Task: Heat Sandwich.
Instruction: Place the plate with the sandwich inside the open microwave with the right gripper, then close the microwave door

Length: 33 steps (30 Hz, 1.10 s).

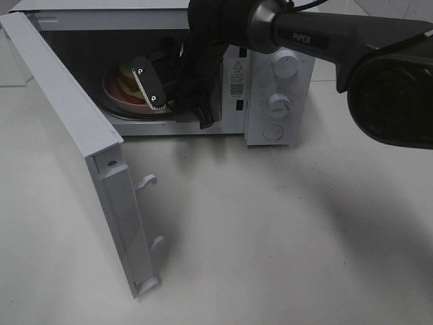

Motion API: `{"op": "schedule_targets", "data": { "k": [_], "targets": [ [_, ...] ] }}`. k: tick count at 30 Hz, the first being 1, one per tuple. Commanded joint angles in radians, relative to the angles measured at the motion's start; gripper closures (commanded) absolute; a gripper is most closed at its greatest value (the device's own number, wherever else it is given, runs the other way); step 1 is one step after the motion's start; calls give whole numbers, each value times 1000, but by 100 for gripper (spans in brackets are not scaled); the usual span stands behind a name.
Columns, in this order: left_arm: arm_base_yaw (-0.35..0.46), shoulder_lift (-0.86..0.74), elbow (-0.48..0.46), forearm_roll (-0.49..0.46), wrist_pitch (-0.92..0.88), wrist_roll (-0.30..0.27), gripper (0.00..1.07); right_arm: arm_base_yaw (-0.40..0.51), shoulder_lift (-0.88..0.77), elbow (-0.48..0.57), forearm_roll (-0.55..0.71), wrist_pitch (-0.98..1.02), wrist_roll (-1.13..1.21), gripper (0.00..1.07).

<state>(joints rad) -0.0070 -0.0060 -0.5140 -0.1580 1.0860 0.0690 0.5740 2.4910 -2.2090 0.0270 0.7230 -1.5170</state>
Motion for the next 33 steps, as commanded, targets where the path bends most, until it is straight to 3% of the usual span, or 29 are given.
{"op": "schedule_targets", "data": {
  "k": [1, 9, 20, 33],
  "targets": [
    [-6, -21, 0, -3, -12, -5, 9, 2, -5, -7, 0, -1, 22, 55],
    [-6, -21, 0, -3, -12, -5, 9, 2, -22, -4, 29, 33, 22, 46],
    [-6, -21, 0, -3, -12, -5, 9, 2, -158, 230, 82, -45, 25, 28],
    [-6, -21, 0, -3, -12, -5, 9, 2, -340, 487, 79, -110, 64, 29]
  ]
}}
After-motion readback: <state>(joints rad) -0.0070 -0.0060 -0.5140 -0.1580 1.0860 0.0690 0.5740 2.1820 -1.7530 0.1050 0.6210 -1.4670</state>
